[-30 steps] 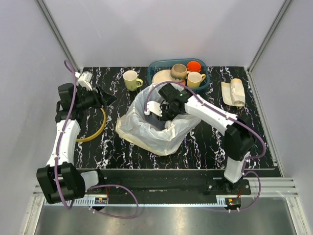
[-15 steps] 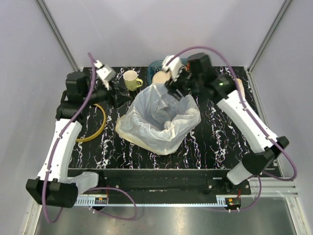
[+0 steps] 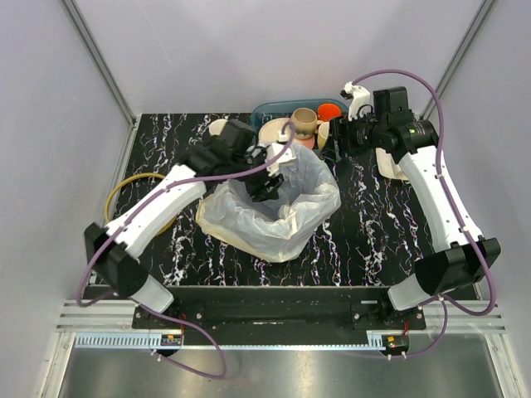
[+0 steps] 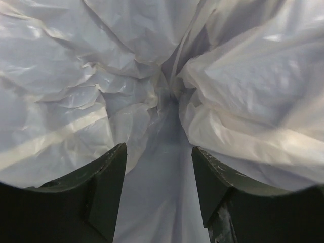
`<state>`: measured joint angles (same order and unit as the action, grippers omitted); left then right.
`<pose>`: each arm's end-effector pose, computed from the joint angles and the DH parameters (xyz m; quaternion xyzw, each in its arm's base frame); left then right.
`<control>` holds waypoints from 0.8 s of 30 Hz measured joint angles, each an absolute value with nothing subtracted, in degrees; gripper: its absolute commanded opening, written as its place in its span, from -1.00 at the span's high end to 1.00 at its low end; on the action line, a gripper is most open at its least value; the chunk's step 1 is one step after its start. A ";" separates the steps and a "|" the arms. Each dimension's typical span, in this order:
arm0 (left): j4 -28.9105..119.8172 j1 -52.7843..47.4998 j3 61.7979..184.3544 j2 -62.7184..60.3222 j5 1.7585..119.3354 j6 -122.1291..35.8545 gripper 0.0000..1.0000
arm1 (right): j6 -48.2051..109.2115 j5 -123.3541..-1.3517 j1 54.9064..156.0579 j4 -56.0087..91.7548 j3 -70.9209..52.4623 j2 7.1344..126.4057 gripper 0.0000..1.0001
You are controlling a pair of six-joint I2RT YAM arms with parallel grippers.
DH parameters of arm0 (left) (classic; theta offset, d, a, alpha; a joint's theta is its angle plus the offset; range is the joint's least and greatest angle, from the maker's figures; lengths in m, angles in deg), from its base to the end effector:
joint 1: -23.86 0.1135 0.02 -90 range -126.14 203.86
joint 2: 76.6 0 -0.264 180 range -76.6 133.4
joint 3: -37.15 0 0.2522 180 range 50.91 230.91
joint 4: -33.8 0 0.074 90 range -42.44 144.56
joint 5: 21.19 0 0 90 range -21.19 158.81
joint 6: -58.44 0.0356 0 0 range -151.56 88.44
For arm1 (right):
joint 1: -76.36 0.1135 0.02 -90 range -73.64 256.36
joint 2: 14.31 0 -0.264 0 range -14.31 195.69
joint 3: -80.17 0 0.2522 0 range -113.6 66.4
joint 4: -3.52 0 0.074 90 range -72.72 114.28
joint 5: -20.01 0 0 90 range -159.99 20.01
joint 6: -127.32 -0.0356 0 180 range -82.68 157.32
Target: Put the trash bags into the trash bin
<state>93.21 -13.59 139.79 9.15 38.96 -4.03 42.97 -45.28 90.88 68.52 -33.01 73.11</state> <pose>0.2425 -0.2081 0.3792 0.5626 0.6904 -0.2685 0.3672 0.3037 0.0940 0.4196 -0.2448 0.8529 0.2251 0.4025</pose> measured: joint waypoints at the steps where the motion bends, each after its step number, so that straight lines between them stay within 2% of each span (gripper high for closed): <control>1: 93.45 -14.32 140.38 10.99 39.68 -3.79 -0.18 | 41.98 -44.15 90.53 68.67 -32.47 73.08 -0.45; 3: 94.69 -15.93 142.32 15.21 41.54 -2.72 -0.18 | 39.60 -41.96 89.94 68.67 -31.57 73.08 -0.49; 10: 102.47 -20.81 147.98 24.52 47.57 3.27 0.01 | 33.53 -37.24 86.99 68.52 -30.30 73.06 -0.60; 17: 109.01 -20.52 144.44 25.74 52.86 8.10 0.03 | 30.75 -36.80 86.03 67.36 -28.99 72.76 -0.69; 24: 112.09 -20.41 141.45 27.36 56.40 10.92 0.17 | 30.36 -35.30 86.03 66.44 -28.33 72.36 -0.85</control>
<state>112.09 -20.41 141.45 27.36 56.40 10.92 30.36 -35.30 86.03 66.44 -28.33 72.36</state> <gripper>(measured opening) 0.427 0.892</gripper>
